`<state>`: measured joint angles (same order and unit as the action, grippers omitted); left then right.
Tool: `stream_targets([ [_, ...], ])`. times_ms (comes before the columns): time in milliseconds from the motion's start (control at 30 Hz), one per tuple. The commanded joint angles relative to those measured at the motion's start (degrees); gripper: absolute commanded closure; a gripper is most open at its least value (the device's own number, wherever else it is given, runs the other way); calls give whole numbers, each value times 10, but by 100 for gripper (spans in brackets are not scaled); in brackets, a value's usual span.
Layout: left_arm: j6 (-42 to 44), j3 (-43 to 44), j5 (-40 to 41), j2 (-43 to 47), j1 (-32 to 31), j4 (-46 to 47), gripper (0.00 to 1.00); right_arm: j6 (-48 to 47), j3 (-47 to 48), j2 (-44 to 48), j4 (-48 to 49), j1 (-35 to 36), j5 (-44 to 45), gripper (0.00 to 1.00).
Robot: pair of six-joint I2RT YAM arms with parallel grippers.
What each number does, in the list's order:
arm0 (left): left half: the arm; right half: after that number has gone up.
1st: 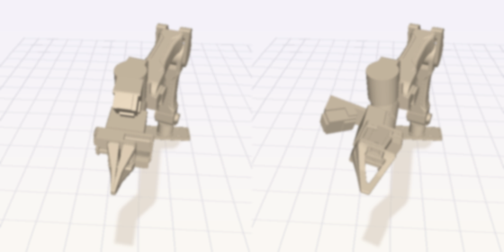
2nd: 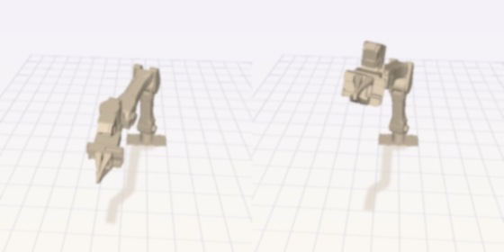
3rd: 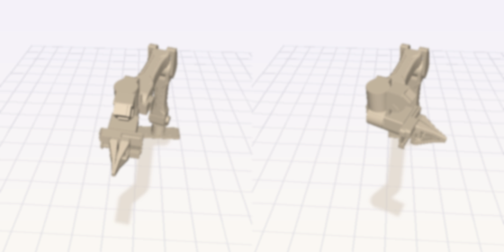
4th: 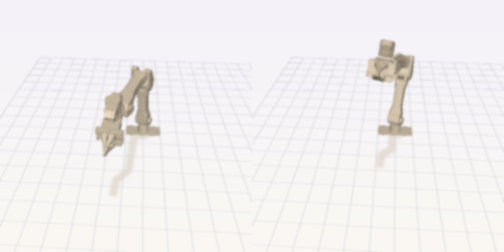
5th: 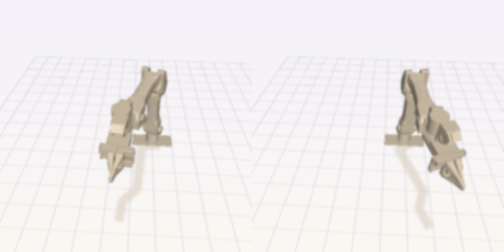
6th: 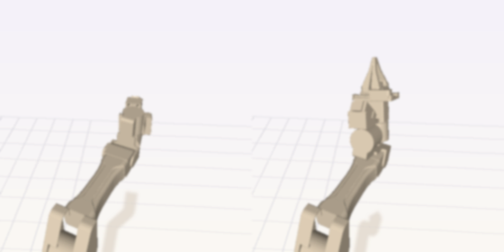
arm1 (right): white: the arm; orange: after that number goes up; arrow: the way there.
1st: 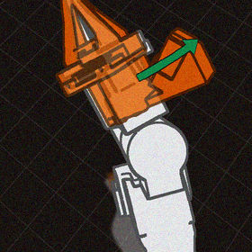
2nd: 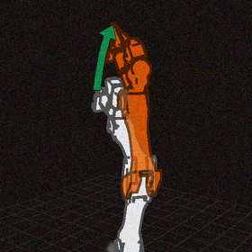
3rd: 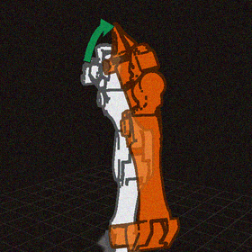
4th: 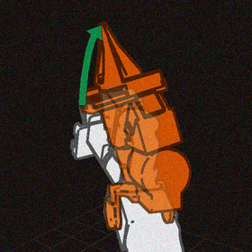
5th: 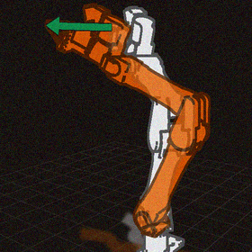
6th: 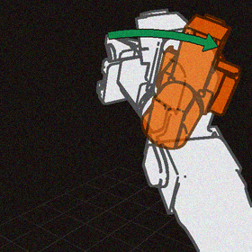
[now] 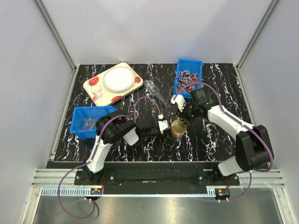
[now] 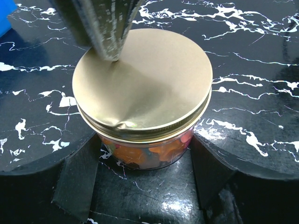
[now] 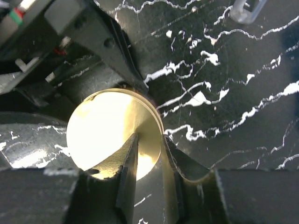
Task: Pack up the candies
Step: Screw the bottle lid onto the packing bottle.
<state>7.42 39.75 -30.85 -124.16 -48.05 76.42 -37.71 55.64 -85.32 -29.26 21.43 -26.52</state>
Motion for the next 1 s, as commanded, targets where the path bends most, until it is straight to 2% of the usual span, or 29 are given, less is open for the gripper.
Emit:
stream_targets([
  [0, 5, 7, 18, -9, 7, 55, 41, -3, -46, 27, -58, 6, 28, 69],
  [400, 7, 7, 21, -8, 7, 53, 41, 11, -68, 107, -99, 6, 30, 68],
  [500, 7, 6, 20, -8, 7, 53, 41, 19, -35, 113, -96, 6, 30, 56],
  [533, 7, 7, 20, -8, 7, 53, 41, 20, -27, 113, -92, 6, 26, 47],
  [567, 8, 7, 20, -8, 7, 53, 41, 21, -12, 111, -90, 6, 24, 43],
  [600, 8, 7, 19, -9, 7, 53, 41, 23, -7, 110, -80, 6, 23, 41],
  [833, 8, 7, 21, -8, 7, 55, 41, 24, 34, 66, -39, 26, 34, 41],
  [967, 7, 6, 22, -9, 7, 54, 41, 27, 21, 46, -21, 45, 54, 42],
])
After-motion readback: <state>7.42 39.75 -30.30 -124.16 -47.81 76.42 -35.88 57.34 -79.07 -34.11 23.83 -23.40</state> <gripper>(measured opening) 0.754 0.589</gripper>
